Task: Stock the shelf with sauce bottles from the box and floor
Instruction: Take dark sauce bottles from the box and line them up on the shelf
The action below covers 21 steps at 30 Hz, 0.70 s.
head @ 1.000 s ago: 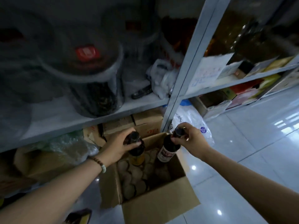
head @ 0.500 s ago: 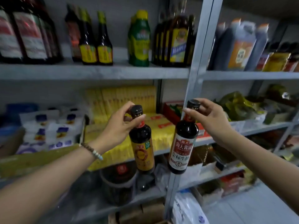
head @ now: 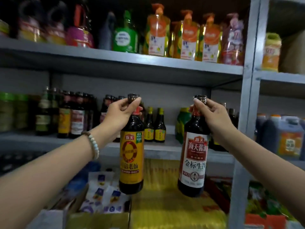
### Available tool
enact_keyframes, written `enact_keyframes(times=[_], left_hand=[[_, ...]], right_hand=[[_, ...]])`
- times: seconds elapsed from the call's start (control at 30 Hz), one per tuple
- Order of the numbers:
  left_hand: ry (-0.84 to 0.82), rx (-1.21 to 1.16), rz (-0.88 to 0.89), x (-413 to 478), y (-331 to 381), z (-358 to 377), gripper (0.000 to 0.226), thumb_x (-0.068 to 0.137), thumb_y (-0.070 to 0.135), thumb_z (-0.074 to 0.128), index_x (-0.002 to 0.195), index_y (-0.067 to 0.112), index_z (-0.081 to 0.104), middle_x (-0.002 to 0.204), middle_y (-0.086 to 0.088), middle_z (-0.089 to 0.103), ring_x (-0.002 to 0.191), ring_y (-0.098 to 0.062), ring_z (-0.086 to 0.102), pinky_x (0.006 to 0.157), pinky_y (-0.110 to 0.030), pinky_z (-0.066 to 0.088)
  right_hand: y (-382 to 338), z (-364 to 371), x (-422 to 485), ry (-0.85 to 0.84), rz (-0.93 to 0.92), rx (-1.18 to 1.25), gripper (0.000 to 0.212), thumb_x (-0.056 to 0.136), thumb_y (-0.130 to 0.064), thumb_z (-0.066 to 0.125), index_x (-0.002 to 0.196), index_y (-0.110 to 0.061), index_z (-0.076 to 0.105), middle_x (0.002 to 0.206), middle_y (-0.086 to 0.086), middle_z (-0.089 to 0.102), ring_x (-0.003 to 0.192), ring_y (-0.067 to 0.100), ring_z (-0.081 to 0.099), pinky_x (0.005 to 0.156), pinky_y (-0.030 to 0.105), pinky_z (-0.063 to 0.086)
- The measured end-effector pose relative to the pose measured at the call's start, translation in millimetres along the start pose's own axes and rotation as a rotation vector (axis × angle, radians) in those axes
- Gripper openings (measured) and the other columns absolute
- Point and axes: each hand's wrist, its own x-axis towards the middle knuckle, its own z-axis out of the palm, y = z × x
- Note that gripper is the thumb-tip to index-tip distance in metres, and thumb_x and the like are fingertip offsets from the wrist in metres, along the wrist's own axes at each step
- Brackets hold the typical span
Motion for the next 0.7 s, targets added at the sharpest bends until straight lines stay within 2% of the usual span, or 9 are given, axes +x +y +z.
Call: enact_keyframes(times=[0.03, 0.17, 0.37, 0.5, 0.7], left_hand=[[0.013, 0.014, 0.007, 5.1, 3.5, -14.5, 0.02, 0.084, 0.037, 0.064, 0.092, 0.018, 0.068, 0.078, 0.007, 0.074, 0.074, -0.006, 0.07, 0.057, -0.014, 0.052], [0.078, 0.034, 0.023, 26.7, 9.7, -77.9, 0.024, 0.083, 0.04, 0.065, 0.095, 0.02, 0.069, 0.078, 0.009, 0.074, 0.072, -0.005, 0.07, 0.054, -0.012, 0.05], [0.062, 0.01, 0.015, 76.0, 12.3, -179.4, 0.026, 0.081, 0.041, 0.065, 0.099, 0.021, 0.067, 0.082, 0.007, 0.075, 0.075, -0.007, 0.071, 0.055, -0.015, 0.052], [0.09, 0.01, 0.043, 117.2, 12.1, -237.5, 0.022, 0.083, 0.038, 0.065, 0.097, 0.022, 0.068, 0.079, 0.005, 0.073, 0.07, -0.004, 0.069, 0.058, -0.014, 0.053], [0.138, 0.003, 0.036, 166.3, -10.4, -304.8, 0.021, 0.082, 0.038, 0.066, 0.095, 0.022, 0.067, 0.082, 0.005, 0.071, 0.072, -0.006, 0.067, 0.063, -0.018, 0.052]], right_hand=[[-0.4, 13.2, 4.0, -0.003, -0.007, 0.005, 0.027, 0.089, -0.026, 0.062, 0.104, -0.005, 0.066, 0.091, 0.01, 0.072, 0.082, 0.02, 0.068, 0.076, 0.035, 0.057], [2.7, 73.9, 20.4, -0.006, -0.048, 0.031, 0.023, 0.089, -0.025, 0.063, 0.102, -0.007, 0.066, 0.086, 0.003, 0.072, 0.07, 0.004, 0.068, 0.057, 0.016, 0.052], [10.2, 176.6, 57.4, 0.01, -0.057, 0.061, 0.022, 0.087, -0.028, 0.064, 0.099, -0.01, 0.067, 0.085, 0.003, 0.073, 0.071, 0.008, 0.07, 0.054, 0.017, 0.052], [18.5, 247.6, 86.5, 0.064, -0.103, 0.069, 0.017, 0.086, -0.03, 0.066, 0.091, -0.014, 0.068, 0.084, 0.003, 0.074, 0.073, 0.01, 0.07, 0.06, 0.019, 0.053], [40.5, 336.9, 119.9, 0.086, -0.086, 0.123, 0.014, 0.087, -0.031, 0.066, 0.087, -0.017, 0.068, 0.081, 0.001, 0.074, 0.066, 0.009, 0.069, 0.052, 0.019, 0.052]])
